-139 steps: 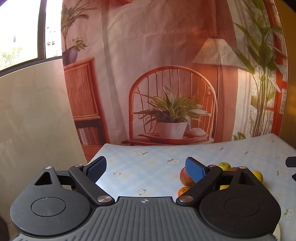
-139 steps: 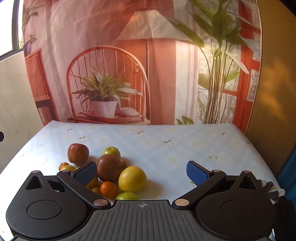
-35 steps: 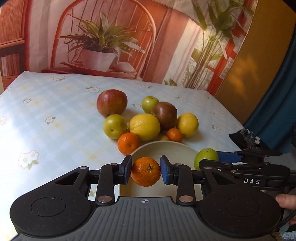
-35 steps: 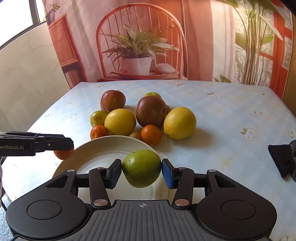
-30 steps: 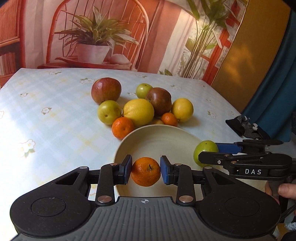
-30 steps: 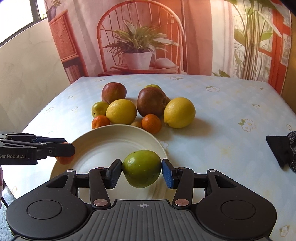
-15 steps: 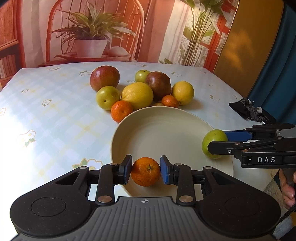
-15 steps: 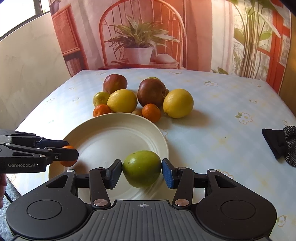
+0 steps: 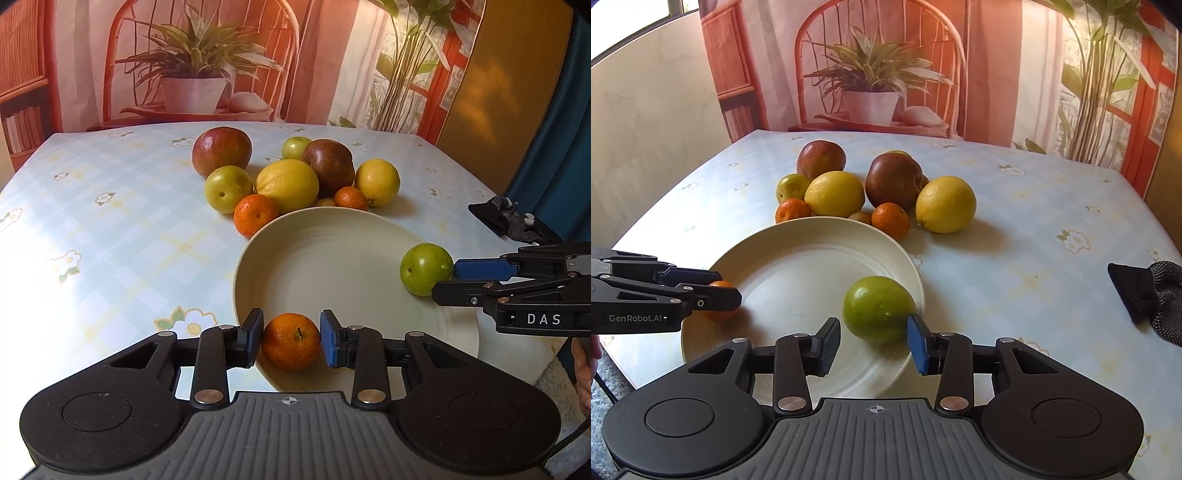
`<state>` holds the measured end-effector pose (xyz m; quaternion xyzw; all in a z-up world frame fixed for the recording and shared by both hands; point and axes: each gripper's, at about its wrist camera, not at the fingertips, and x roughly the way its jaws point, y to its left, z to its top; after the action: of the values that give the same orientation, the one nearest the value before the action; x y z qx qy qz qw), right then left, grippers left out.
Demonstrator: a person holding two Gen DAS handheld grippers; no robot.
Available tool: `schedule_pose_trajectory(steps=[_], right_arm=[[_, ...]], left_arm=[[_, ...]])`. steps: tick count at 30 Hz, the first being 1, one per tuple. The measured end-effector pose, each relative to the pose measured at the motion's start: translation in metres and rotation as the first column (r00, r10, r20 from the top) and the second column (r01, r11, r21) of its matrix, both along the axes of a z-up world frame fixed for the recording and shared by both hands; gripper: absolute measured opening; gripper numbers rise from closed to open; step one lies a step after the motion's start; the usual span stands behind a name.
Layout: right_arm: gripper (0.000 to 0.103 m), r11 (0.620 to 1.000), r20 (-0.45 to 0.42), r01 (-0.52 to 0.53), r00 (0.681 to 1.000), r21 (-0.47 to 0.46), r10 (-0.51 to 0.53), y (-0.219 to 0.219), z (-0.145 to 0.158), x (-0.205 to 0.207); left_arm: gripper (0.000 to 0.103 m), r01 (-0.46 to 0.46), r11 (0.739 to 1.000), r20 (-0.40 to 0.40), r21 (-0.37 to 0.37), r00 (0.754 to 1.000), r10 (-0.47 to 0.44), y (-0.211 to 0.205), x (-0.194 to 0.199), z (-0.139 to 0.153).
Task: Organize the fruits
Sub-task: 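Lower the tangerine into the white plate with the left gripper while the right gripper places the lime there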
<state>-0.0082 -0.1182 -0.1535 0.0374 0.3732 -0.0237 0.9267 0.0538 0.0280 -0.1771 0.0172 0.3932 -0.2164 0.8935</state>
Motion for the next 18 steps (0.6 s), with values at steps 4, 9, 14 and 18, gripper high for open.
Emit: schedule_pose_trajectory(steps=[4,9,14,18], right_arm=[[0.037,1.0,0.001,-0.001,1.0,-0.004,0.001,0.001,0.0,0.0],[0.037,1.0,0.001,0.002,1.0,-0.003,-0.002,0.001,0.001,0.0],[0.037,1.0,0.006,0.004,1.0,0.001,-0.004,0.001,0.003,-0.001],[0.038,1.0,0.02,0.004,1.0,0.011,-0.004,-0.002,0.006,-0.003]], left_arm=[[0.036,-0.02,1.0,0.008,-0.021,1.0,0.021,0.003,-0.002,0.001],[0.038,-0.035,0.999,0.021,-0.031,0.999,0.035,0.006,-0.004,0.005],[0.041,-0.04,0.999,0.038,-0.027,0.998,0.041,0.006,-0.006,0.008],[0.049,-0.047,0.999,0.06,-0.026,0.997,0.048,0.006,-0.008,0.011]])
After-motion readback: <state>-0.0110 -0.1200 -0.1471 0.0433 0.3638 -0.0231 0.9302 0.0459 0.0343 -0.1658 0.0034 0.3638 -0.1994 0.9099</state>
